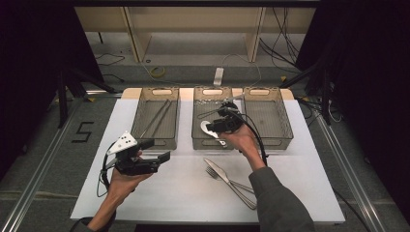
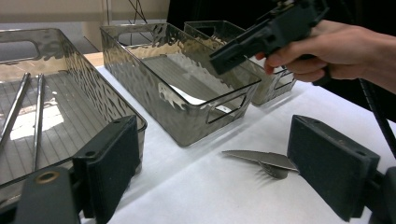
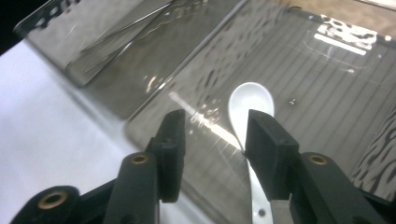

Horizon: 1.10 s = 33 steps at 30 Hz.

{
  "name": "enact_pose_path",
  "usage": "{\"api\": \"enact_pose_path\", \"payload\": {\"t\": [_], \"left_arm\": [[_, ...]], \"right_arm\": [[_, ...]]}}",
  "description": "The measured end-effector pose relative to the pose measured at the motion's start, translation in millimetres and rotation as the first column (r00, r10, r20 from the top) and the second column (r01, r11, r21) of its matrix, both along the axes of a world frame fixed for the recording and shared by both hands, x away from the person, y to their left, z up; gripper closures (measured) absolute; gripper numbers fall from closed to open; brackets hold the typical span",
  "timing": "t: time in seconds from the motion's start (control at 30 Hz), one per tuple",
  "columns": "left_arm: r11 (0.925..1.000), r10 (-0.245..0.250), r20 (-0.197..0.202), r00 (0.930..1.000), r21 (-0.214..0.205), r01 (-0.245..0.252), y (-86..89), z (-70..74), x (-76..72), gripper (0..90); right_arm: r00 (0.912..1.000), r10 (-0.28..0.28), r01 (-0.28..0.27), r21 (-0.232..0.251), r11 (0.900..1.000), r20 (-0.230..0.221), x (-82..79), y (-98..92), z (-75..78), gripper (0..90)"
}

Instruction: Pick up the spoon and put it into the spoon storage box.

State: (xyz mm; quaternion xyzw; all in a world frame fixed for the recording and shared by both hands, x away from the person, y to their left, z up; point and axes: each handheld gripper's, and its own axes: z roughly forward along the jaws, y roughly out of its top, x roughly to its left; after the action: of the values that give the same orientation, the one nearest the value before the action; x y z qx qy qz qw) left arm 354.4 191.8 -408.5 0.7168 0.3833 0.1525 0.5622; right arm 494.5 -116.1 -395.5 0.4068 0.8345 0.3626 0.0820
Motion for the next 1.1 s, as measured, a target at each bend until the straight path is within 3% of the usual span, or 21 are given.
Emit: {"api": "enact_pose_path", "payload": {"t": [0.13, 0.37, 0.8, 1.1], "left_arm": [[1.0000, 0.004, 0.000, 1.0000, -0.004, -0.004, 0.3, -0.3, 0.5, 16.2], [1.0000, 0.005, 0.003, 1.0000, -0.004, -0.005, 0.0, 0.2, -0.2, 16.2], [1.0000, 0.005, 0.001, 1.0000, -0.007, -0.005, -0.6, 0.3, -0.4, 16.1], [1.0000, 0.000, 0.003, 1.0000, -0.008, 0.000, -0.1, 0.7, -0.4, 16.0]], "right_arm": [[0.9994, 0.033, -0.033, 0.009, 0.9994, 0.007, -18.2, -5.5, 7.4, 49.1], [0.9973, 0.073, -0.073, -0.026, 0.9970, -0.009, -48.3, -18.8, 8.2, 35.2], [0.9892, 0.142, -0.143, -0.043, 0.9887, -0.037, -104.9, -42.2, -2.0, 35.3], [0.9814, 0.168, -0.177, -0.101, 0.9789, -0.093, -119.7, -45.3, -22.0, 32.4]]}}
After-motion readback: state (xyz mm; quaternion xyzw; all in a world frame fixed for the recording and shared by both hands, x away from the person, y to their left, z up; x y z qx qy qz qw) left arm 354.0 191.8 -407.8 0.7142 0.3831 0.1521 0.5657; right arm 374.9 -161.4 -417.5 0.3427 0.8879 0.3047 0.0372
